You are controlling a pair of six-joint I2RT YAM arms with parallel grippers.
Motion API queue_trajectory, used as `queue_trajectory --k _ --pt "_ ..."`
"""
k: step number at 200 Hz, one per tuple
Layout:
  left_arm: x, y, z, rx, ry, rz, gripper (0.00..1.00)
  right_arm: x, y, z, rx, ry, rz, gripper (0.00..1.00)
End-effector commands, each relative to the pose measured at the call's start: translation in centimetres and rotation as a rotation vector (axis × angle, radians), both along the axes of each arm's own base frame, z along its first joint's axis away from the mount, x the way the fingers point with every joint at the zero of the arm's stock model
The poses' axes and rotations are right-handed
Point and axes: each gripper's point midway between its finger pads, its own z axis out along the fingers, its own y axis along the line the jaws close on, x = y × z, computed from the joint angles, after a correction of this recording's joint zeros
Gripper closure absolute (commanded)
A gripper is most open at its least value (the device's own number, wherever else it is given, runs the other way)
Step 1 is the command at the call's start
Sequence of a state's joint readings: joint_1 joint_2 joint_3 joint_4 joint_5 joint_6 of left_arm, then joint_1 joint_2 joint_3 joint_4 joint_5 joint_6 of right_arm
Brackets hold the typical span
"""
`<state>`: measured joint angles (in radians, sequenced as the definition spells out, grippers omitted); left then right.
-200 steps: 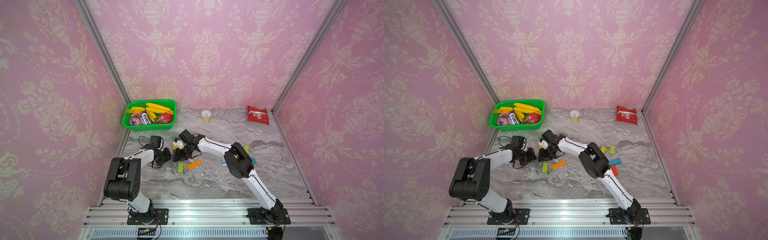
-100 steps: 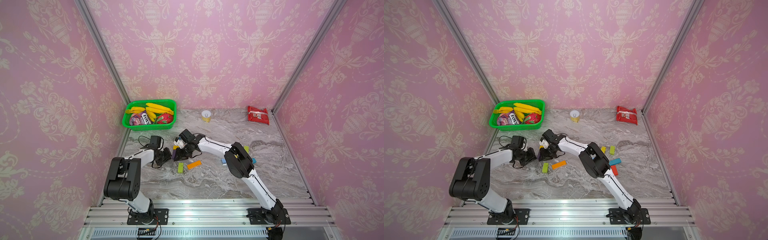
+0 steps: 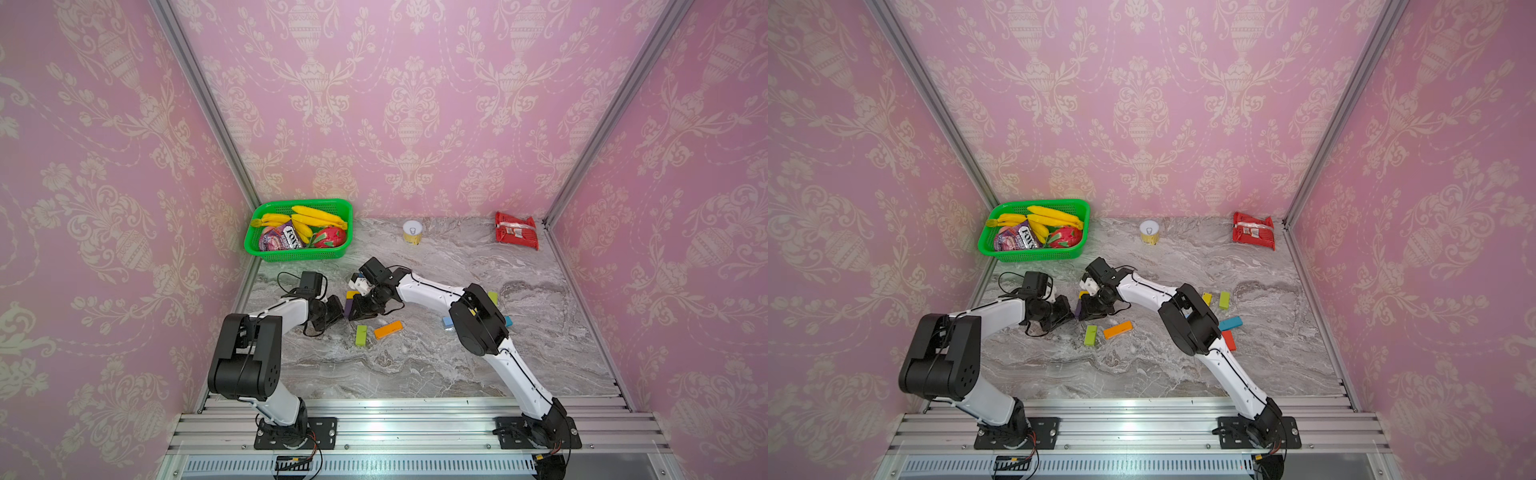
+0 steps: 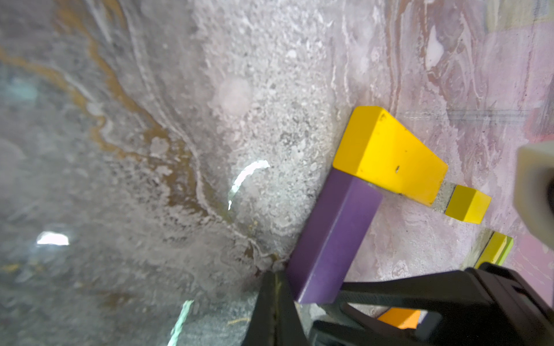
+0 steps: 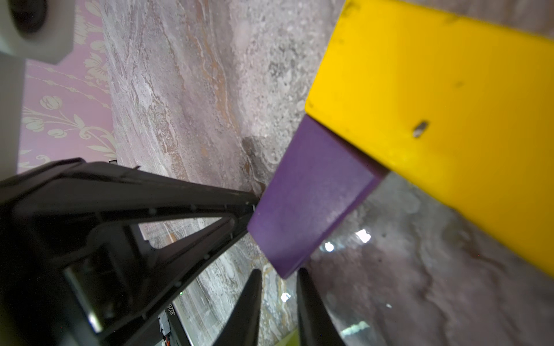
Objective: Assemble the letter p with building blocks
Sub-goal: Assemble the building block at the center of the board, then pick up the building block from the center of the board.
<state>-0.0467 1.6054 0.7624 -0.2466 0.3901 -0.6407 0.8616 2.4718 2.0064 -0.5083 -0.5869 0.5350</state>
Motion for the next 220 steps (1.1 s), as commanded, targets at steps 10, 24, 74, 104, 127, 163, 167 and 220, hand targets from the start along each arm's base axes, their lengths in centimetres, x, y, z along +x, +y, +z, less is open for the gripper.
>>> queue_trajectory --k 10,24,74,104,127,163,167,220 --pt "-0.1 -0.2 -0.4 -0.013 0.010 -0.026 1.00 0.0 -1.5 -1.4 -0.061 0.004 -0.022 0.75" --pt "0.0 -0.3 -0.2 -0.017 0.003 -0.029 1.00 0.0 -1.7 -1.2 -0.063 -0.003 -0.025 0.74" --pt "-0.2 -0.3 0.0 -0.009 0.006 -0.032 1.00 -0.2 -1.8 -0.9 -0.054 -0.002 -0.018 0.74" --pt "-0.6 0.7 1.6 0.049 -0.025 -0.014 1.00 -0.2 -2.4 0.3 -0.054 -0.035 -0.020 0.73" --pt "-0.6 1.7 3.7 0.106 -0.077 0.005 1.00 -0.2 -3.1 1.7 -0.059 -0.081 -0.014 0.64" --pt "-0.7 2.3 6.4 0.140 -0.160 0.023 0.63 -0.6 -5.1 3.9 -0.144 -0.177 0.002 0.44" --pt "-0.7 2.3 6.4 0.136 -0.158 0.020 0.59 -0.8 -5.5 3.8 -0.182 -0.190 0.009 0.42" --pt "-0.3 1.5 7.4 0.085 -0.189 0.016 0.42 -4.2 -7.2 3.7 -0.540 -0.277 0.045 0.32"
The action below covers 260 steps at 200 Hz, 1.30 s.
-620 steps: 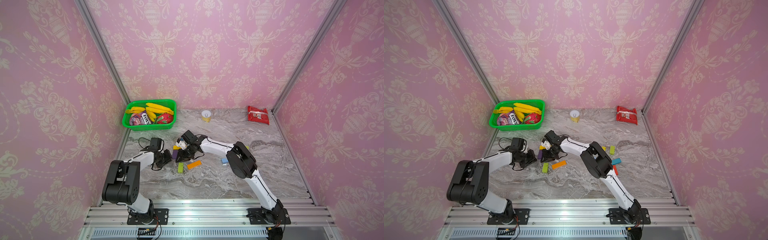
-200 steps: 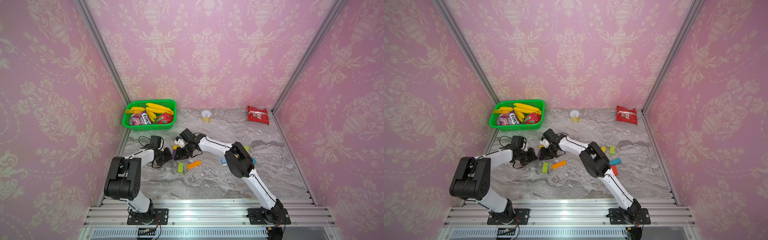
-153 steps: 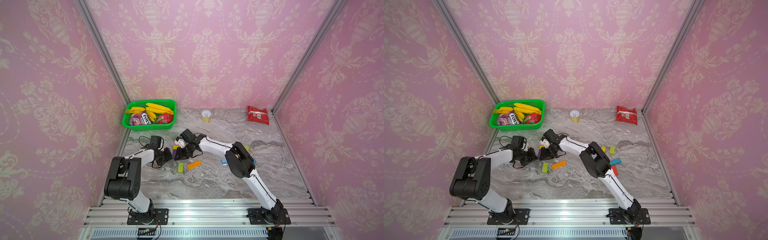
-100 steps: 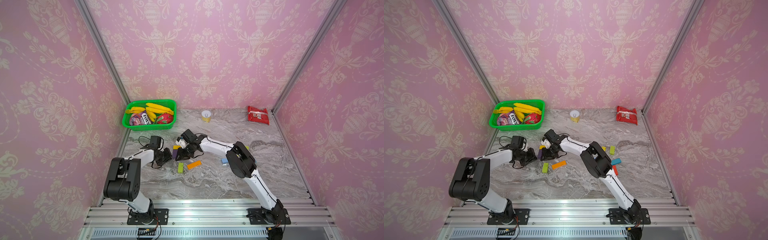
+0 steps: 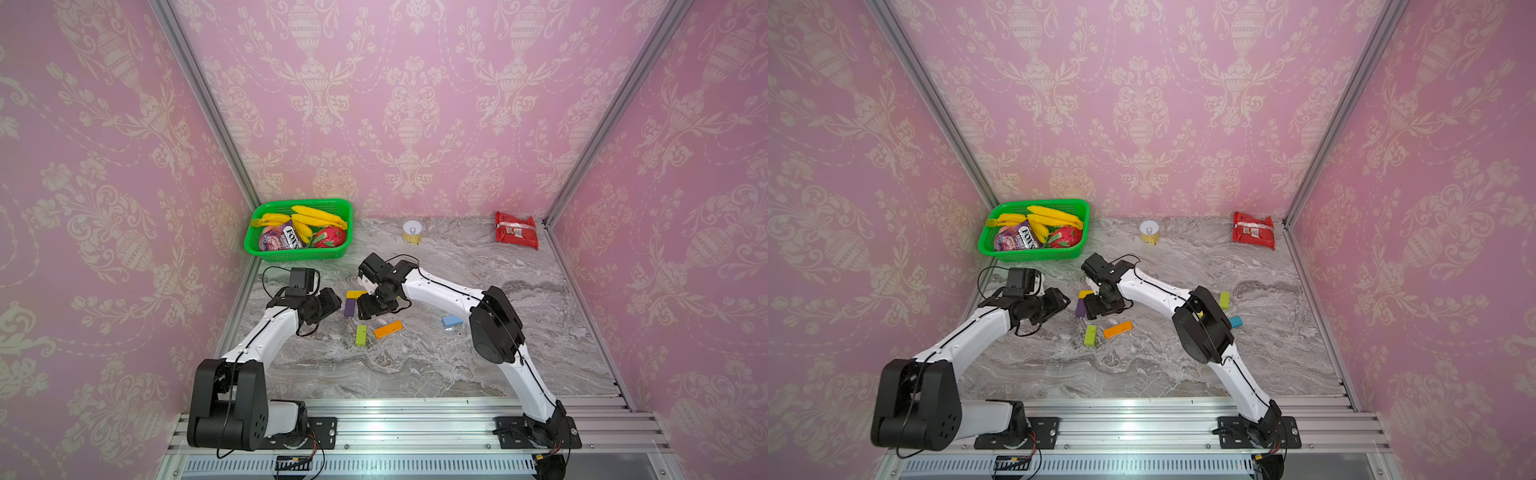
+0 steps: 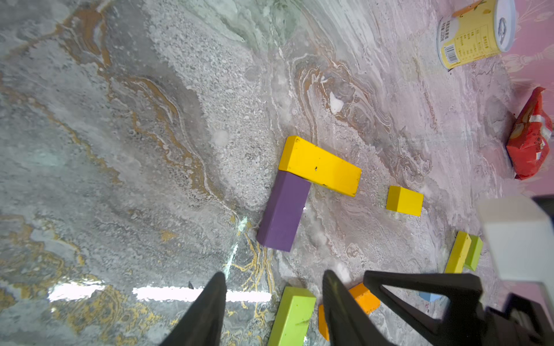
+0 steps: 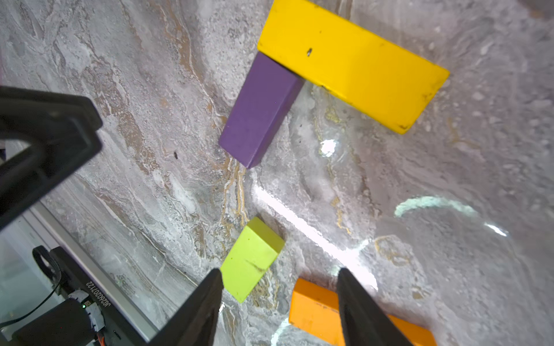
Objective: Assemble the letter p with building blocks
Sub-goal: Pick up the building block from the center of the board.
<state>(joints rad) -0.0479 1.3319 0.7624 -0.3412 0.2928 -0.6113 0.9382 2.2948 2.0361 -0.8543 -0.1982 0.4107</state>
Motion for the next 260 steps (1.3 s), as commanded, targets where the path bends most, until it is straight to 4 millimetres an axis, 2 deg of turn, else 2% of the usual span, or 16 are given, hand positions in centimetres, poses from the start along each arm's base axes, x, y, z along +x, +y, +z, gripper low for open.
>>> queue_trajectory --k 1,36,40,48,76,118,165,209,260 --pt "-0.3 -0.1 0.5 -0.006 0.002 -0.005 0.42 -2.7 -2.2 -1.2 -0.224 -0.019 0.004 0.32" --pt "-0.8 -0.6 0.9 -0.069 -0.009 0.002 0.41 -4.1 -1.7 -2.3 -0.249 0.010 -0.082 0.31" --pt "-1.7 -0.7 -0.1 -0.079 0.017 0.006 0.41 -4.2 -1.7 -2.4 -0.249 0.013 -0.086 0.31" --pt "-2.0 -0.7 -0.3 -0.095 0.015 0.014 0.41 -4.5 -1.5 -2.5 -0.248 0.008 -0.087 0.31" --pt "-2.2 -0.8 0.7 -0.155 -0.015 0.074 0.41 -5.3 -0.6 -3.9 -0.232 0.036 -0.132 0.30" --pt "-2.0 0.2 1.0 -0.143 -0.020 0.149 0.41 -5.0 0.2 -5.3 -0.225 0.055 -0.145 0.30" --pt "-1.6 1.4 0.7 -0.134 -0.009 0.214 0.41 -4.5 -0.9 -7.0 -0.240 0.098 -0.189 0.30" --pt "-1.5 1.8 0.8 -0.115 -0.008 0.210 0.41 -4.5 -0.7 -6.9 -0.249 0.086 -0.173 0.31" --pt "-1.0 2.2 1.6 -0.100 -0.037 0.207 0.41 -4.5 -0.1 -4.9 -0.230 0.001 -0.173 0.35"
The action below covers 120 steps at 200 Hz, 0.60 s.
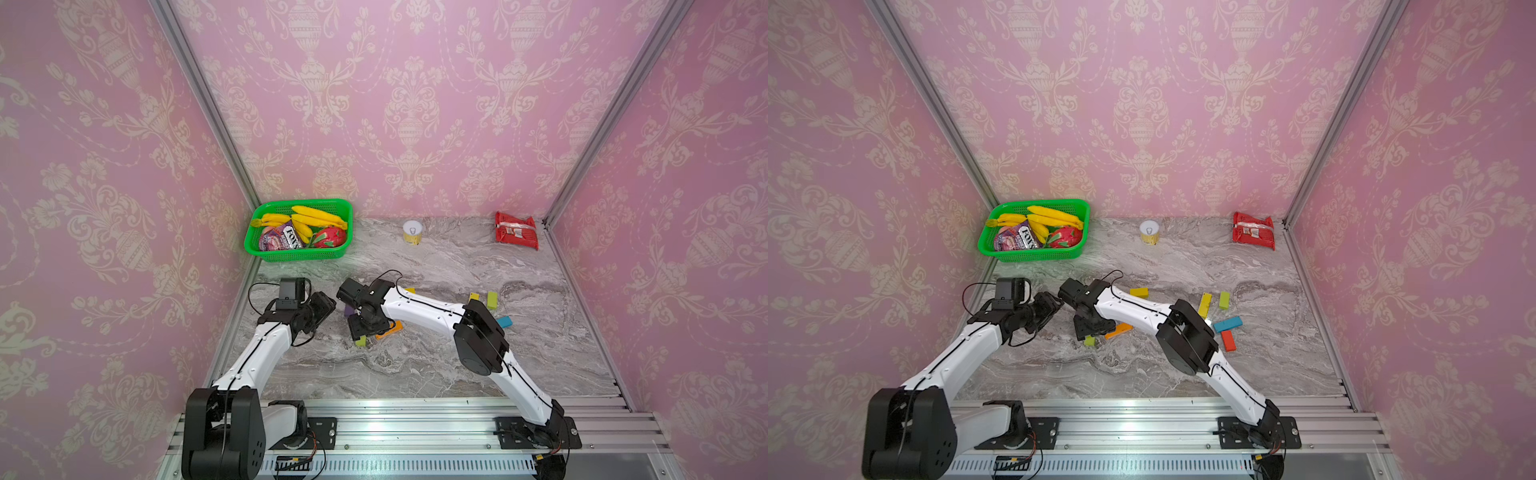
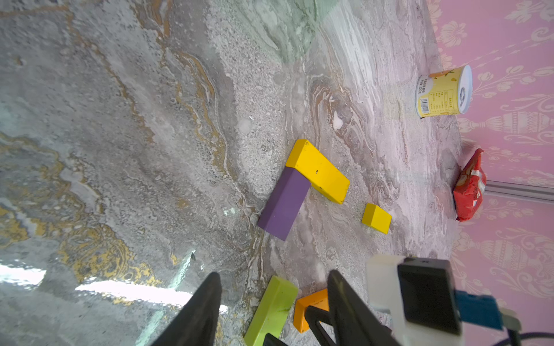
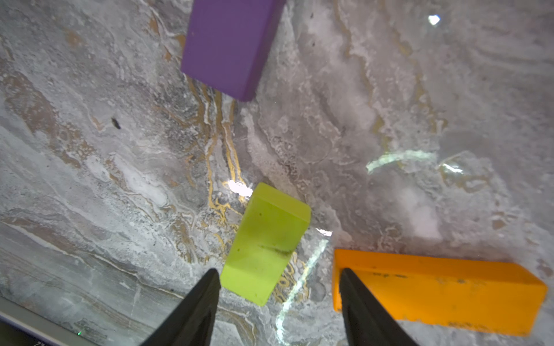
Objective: Assemble the letter p with building blocks
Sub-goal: Pick up the building block from the center of the board.
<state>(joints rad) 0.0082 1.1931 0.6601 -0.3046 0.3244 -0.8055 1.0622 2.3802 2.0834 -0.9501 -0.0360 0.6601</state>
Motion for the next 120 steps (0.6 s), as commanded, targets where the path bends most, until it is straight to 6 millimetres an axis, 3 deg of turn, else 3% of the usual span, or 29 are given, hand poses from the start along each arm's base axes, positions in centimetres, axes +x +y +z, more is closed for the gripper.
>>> queue_trajectory --k 1,33,81,112,115,120 --pt "0.5 0.9 0.7 0.036 -0.015 0.018 0.41 -0.4 -0.8 -1.0 -0.053 -0.017 -0.009 0.36" --pt "0.7 1.5 1.0 0.048 -0.025 0.035 0.41 -0.6 0.0 -0.7 -0.035 -0.025 0.013 0.38" --pt "1.7 2.5 2.1 0.046 -0.053 0.068 0.41 -1.2 0.7 -2.5 -0.065 0.035 0.030 0.39" --pt "1.6 2.8 1.8 0.051 -0.040 0.070 0.41 -0.9 0.5 -2.7 -0.075 0.031 0.017 0.41" --pt "2.2 2.8 2.8 0.053 -0.066 0.069 0.41 -0.9 0.5 -2.7 -0.075 0.030 0.015 0.41" --pt "2.3 2.8 2.9 0.054 -0.066 0.068 0.41 -0.8 0.3 -2.8 -0.077 0.030 0.010 0.43"
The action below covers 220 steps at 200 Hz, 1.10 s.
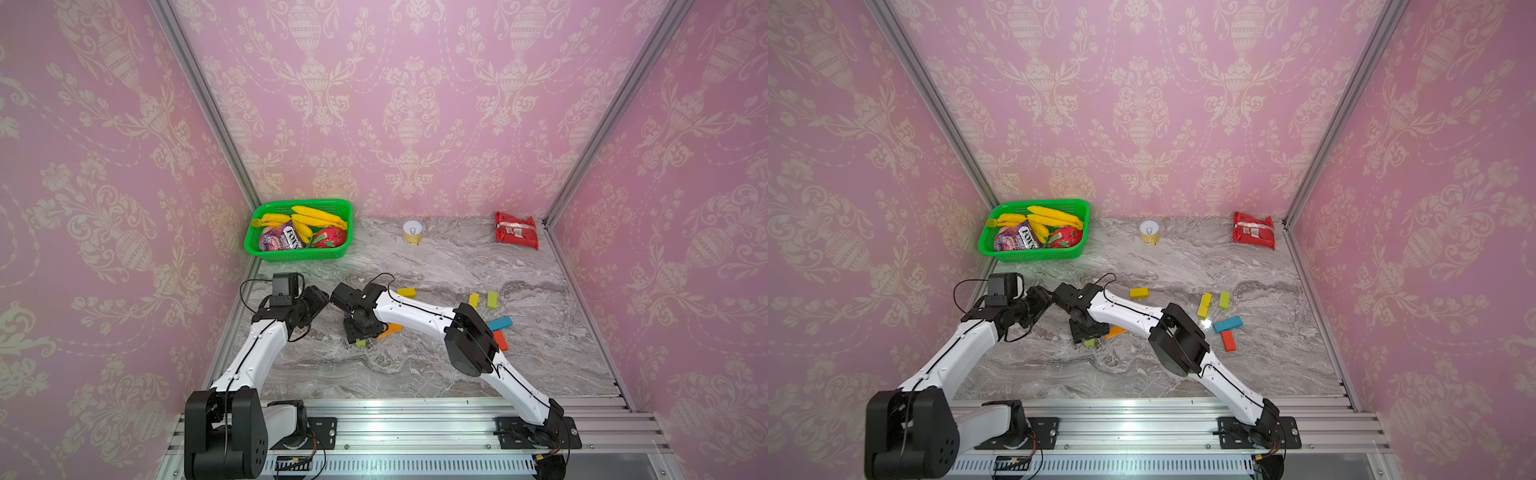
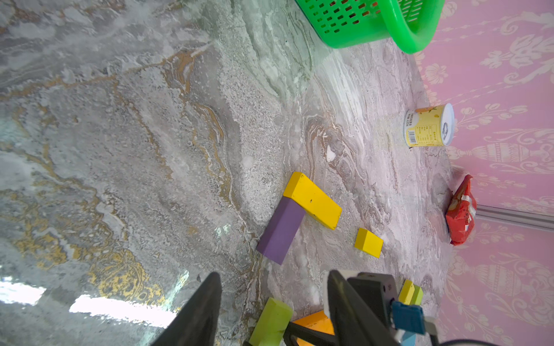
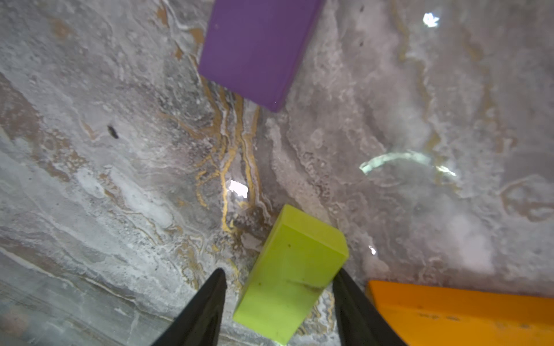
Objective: Assemble the letter p with building blocks
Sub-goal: Pick up the building block from the center of the board, then assemble the building block at the center of the board.
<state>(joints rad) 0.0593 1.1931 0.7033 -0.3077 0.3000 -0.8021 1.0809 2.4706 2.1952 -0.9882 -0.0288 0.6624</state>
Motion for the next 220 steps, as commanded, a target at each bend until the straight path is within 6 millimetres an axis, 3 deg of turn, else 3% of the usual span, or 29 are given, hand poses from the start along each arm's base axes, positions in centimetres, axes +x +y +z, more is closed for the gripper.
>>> queue_trajectory --k 1,84,125,130,147,220 --pt "1.0 0.8 1.4 0.033 -0.026 0.005 0.41 -0.6 -1.1 -1.4 -0.059 0.027 -0.005 0.44" --pt "1.0 0.9 0.5 0.027 -0.014 0.001 0.40 -0.5 -3.3 -2.1 -0.138 0.014 -0.024 0.75" --pt "1.2 0.8 0.1 0.028 -0.010 -0.005 0.40 2.3 -4.2 0.1 -0.085 -0.040 -0.080 0.79" --pt "0.6 0.8 -1.1 0.023 0.019 -0.005 0.40 2.6 -4.3 0.3 -0.076 -0.042 -0.085 0.79" --pt "0.7 0.7 -1.6 0.016 0.030 -0.004 0.40 3.7 -4.0 0.9 -0.031 -0.035 -0.104 0.79" --pt "1.0 0.7 -2.8 -0.001 0.053 0.007 0.40 6.4 -2.3 1.1 0.049 0.006 -0.122 0.80"
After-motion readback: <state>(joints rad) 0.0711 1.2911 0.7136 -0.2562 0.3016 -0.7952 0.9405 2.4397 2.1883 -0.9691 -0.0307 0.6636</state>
